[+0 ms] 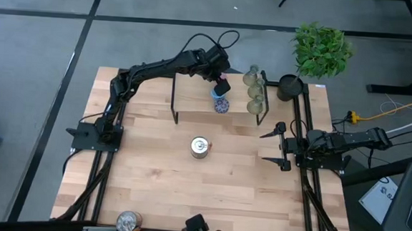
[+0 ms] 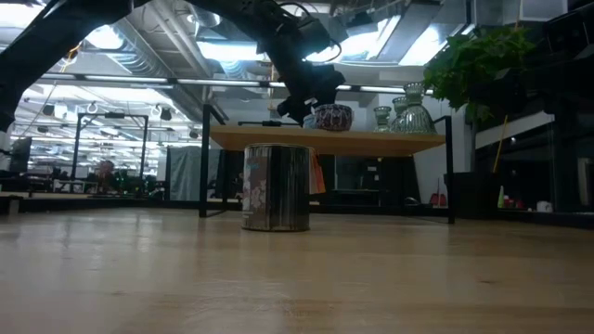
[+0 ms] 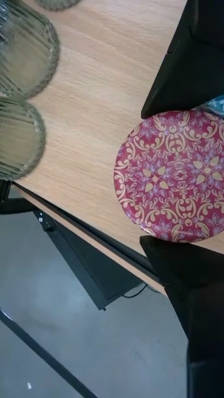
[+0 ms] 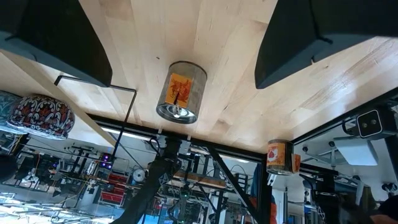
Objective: Pick & Place candle stick holders
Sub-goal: Put the patterned pink scented candle on the shelf aligned with the patterned blue scented candle, then adjust the blue scented candles on the shelf
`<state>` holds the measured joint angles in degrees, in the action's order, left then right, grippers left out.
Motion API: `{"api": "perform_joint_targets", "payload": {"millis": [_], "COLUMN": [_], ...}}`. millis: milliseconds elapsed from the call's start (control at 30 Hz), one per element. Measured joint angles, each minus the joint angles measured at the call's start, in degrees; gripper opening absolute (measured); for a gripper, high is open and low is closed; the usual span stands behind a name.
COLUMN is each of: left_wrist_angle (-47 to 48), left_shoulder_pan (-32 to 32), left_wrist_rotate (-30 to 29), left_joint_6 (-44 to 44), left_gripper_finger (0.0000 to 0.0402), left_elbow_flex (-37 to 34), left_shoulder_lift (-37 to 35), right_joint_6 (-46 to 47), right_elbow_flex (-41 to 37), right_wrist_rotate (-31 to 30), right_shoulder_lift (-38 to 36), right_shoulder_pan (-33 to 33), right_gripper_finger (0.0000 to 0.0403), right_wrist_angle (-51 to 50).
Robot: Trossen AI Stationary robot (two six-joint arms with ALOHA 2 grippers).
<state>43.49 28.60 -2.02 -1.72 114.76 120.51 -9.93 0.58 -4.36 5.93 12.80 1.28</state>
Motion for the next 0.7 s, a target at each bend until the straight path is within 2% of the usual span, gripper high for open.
{"api": "perform_joint_targets", "payload": {"millis": [467,700], "left_wrist_angle": [-1.59,-2.99], "left_shoulder_pan": [-0.29,-1.18], "left_wrist_rotate": [0.02,1.32], "left_joint_6": [3.75,8.53], "left_gripper_finger": [0.0326,0.0326], "left_elbow_flex": [1.78,3.19], "left_shoulder_lift": [-0.88,-5.89], "right_joint_6": [0.00,0.00], "right_elbow_flex": [0.00,0.00], "right_wrist_rotate": [0.01,0.00], "right_shoulder_lift": [0.00,0.00], "right_shoulder_pan": [-0.01,-0.01], "right_gripper_finger": [0.0398,0.0398], "right_wrist_angle": [-0.01,-0.02]}}
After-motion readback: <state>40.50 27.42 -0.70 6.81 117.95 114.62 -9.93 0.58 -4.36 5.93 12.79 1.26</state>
